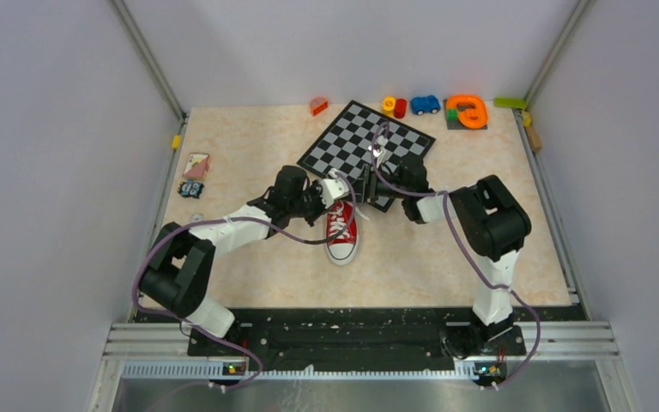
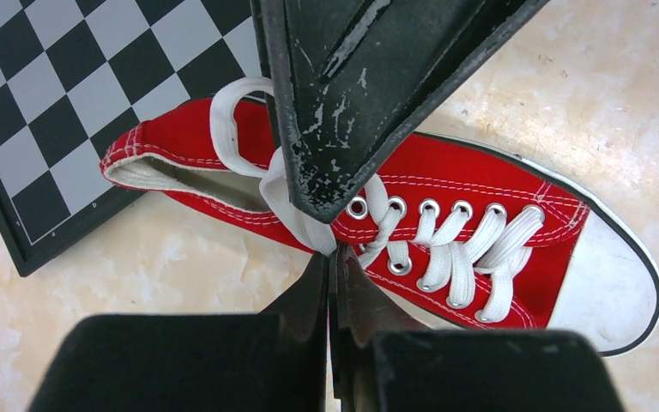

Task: Tie the shoes
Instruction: Wrap the shoelace around the shoelace.

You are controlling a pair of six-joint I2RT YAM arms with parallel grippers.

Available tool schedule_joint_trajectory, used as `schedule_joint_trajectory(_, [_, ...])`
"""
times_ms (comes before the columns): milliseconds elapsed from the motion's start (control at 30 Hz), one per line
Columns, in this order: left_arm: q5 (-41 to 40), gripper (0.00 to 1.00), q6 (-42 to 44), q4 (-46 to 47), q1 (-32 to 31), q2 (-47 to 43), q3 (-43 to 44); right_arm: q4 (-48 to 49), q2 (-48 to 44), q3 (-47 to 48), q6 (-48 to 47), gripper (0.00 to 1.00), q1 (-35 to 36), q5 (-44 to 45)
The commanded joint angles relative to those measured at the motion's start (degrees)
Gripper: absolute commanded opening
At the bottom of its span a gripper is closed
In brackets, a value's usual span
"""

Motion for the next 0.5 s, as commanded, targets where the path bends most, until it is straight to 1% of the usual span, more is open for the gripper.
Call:
schedule_joint_trajectory(0, [-1.3,0.00,1.5,-0.9,0.0,0.3,2.0,1.7,1.2,2.9,-0.7,0.53,0.5,-0.2])
schedule_joint_trajectory(67, [-1.4,0.00,1.5,-0.7,-0.1,0.4,2.1,0.4,1.3,3.5,-1.2,0.49,0.7,-0.1])
schedule_joint_trajectory(233, [-1.4,0.00,1.7,-0.7,-0.2,0.4,2.1,-1.7,1.4,4.0,-2.5,0.45,1.1,0.3])
schedule_joint_trajectory(467, [-1.4,0.00,2.2,-0.6,-0.6,0.2,2.3,-6.5,0.3,4.5,-6.0,0.47,2.0,1.5])
